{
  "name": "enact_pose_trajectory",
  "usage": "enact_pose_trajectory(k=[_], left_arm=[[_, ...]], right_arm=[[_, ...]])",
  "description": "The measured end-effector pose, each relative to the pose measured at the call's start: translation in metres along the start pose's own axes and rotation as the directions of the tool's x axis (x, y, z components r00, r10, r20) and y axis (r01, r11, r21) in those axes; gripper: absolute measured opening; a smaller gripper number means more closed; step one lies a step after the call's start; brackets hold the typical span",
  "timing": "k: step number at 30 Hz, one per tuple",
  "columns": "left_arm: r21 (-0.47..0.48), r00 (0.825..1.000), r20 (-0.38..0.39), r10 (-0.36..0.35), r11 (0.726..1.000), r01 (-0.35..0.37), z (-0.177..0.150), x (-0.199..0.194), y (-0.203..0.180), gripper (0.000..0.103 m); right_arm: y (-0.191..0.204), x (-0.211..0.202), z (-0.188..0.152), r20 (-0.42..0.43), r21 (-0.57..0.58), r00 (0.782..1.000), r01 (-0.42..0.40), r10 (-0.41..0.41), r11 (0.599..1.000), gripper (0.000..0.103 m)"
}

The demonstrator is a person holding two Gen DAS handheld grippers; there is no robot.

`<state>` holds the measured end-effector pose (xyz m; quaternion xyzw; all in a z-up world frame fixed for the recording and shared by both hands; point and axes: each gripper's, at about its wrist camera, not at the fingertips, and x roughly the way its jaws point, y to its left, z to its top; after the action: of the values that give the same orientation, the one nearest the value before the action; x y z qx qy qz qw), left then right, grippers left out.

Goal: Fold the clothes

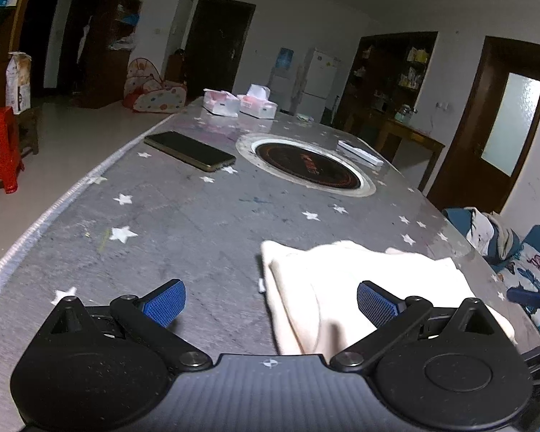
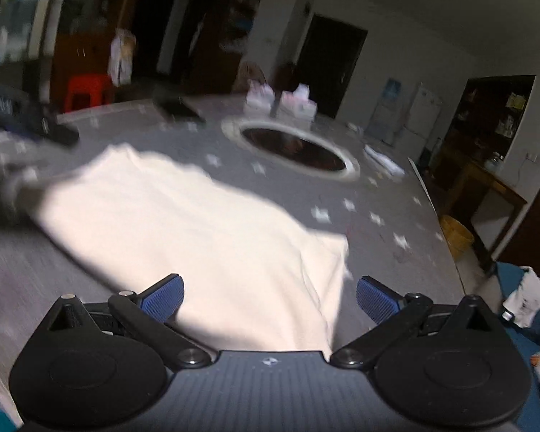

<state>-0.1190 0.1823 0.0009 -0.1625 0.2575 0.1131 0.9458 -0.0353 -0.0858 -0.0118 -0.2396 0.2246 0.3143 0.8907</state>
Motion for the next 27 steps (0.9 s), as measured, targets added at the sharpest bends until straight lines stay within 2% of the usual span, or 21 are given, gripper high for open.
enact_pose_trajectory(k=[3,6,10,12,15,18,21,25,27], left_arm=[[0.022,1.0,-0.003,0.007,1.0,-0.007,-0.001,-0.001,-0.003,0.103],[0.025,1.0,-0.001,0.014,1.0,-0.014,-0.001,-0.001,-0.002,0.103],[0.014,1.0,-0.005,0.02,1.0,-0.02,0.0,-0.001,0.001,0.103],[0.01,1.0,-0.015,0.022,1.0,-0.022,0.001,0.0,0.001,0.103],[0.007,0.999,-0.028,0.032,0.999,-0.032,0.001,0.0,0.003,0.103],[-0.003,0.998,-0.029,0.059,0.998,-0.059,0.003,-0.001,0.006,0.103],[-0.039,0.996,-0.039,0.078,0.996,-0.079,0.004,-0.002,0.013,0.103],[-0.067,0.993,-0.053,0.103,0.992,-0.107,0.006,-0.002,0.021,0.103],[-0.084,0.992,-0.058,0.113,0.99,-0.117,0.007,-0.002,0.025,0.103]], right_arm=[[-0.007,-0.01,-0.001,0.024,0.026,1.0,-0.007,0.006,1.0,0.103],[-0.02,-0.019,-0.004,0.039,0.056,0.997,0.059,-0.061,0.997,0.103],[-0.039,-0.013,-0.017,-0.032,0.098,0.99,0.138,-0.135,0.986,0.103],[-0.042,-0.009,-0.024,-0.067,0.092,0.989,0.135,-0.129,0.987,0.103],[-0.04,-0.015,-0.019,-0.044,0.074,0.992,0.124,-0.121,0.99,0.103],[-0.036,-0.024,-0.005,0.007,0.061,0.998,0.065,-0.065,0.996,0.103],[-0.022,-0.027,0.012,0.037,0.008,0.998,-0.056,0.056,0.998,0.103],[0.007,-0.021,0.031,0.041,-0.075,0.977,-0.206,0.21,0.976,0.102],[0.024,-0.016,0.04,0.034,-0.12,0.961,-0.269,0.275,0.955,0.097]])
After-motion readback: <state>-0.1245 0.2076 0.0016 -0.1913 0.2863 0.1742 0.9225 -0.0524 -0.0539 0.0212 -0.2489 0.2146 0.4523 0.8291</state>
